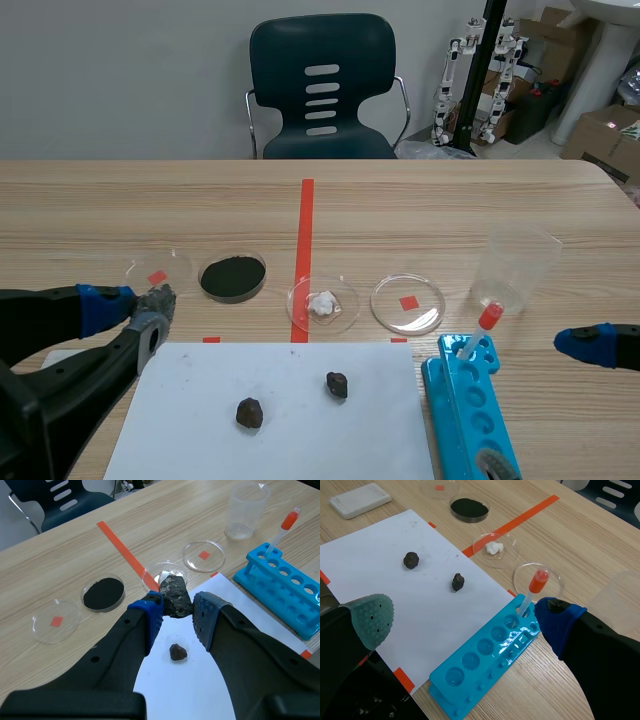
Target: Rub the mineral on the streak plate
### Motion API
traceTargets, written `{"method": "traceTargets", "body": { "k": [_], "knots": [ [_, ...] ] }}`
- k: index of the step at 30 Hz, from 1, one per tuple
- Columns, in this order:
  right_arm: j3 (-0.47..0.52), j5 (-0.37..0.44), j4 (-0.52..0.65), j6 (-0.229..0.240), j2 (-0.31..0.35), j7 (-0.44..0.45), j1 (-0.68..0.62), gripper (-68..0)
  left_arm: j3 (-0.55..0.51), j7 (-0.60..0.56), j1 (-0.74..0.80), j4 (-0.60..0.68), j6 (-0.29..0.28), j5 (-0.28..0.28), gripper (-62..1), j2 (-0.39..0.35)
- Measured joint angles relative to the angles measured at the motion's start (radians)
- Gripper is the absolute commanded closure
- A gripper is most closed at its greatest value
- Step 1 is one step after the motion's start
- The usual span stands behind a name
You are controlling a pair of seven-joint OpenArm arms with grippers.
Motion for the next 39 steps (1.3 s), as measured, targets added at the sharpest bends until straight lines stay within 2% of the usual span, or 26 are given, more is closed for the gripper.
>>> {"method": "traceTargets", "body": {
  "k": [14,17,21,27,29,31,39],
  "knots": [
    [0.0,0.0,0.0,0.0,0.0,0.0,0.0,-58.7,0.0,0.0,0.0,0.0,0.002,-0.003,-12.6,0.0],
    [0.0,0.0,0.0,0.0,0.0,0.0,0.0,-58.7,0.0,0.017,-0.013,0.0,0.028,-0.097,-12.6,0.0],
    [0.0,0.0,0.0,0.0,0.0,0.0,0.0,-58.7,0.0,0.104,-0.089,-0.028,0.055,-0.226,-12.6,0.002],
    [0.0,0.0,0.0,0.0,0.0,0.0,0.0,-58.7,0.0,0.247,-0.201,-0.09,0.084,-0.236,-12.6,0.051],
    [0.0,0.0,0.0,0.0,0.0,0.0,0.0,-58.7,0.0,0.323,-0.243,-0.113,0.108,-0.262,-12.6,0.064],
    [0.0,0.0,0.0,0.0,0.0,0.0,0.0,-58.7,0.001,0.407,-0.29,-0.138,0.126,-0.263,-12.6,0.081],
    [0.0,0.0,0.0,0.0,0.0,0.0,0.0,-58.7,0.001,0.715,-0.455,-0.237,0.133,-0.263,-12.6,0.127]
  ]
}}
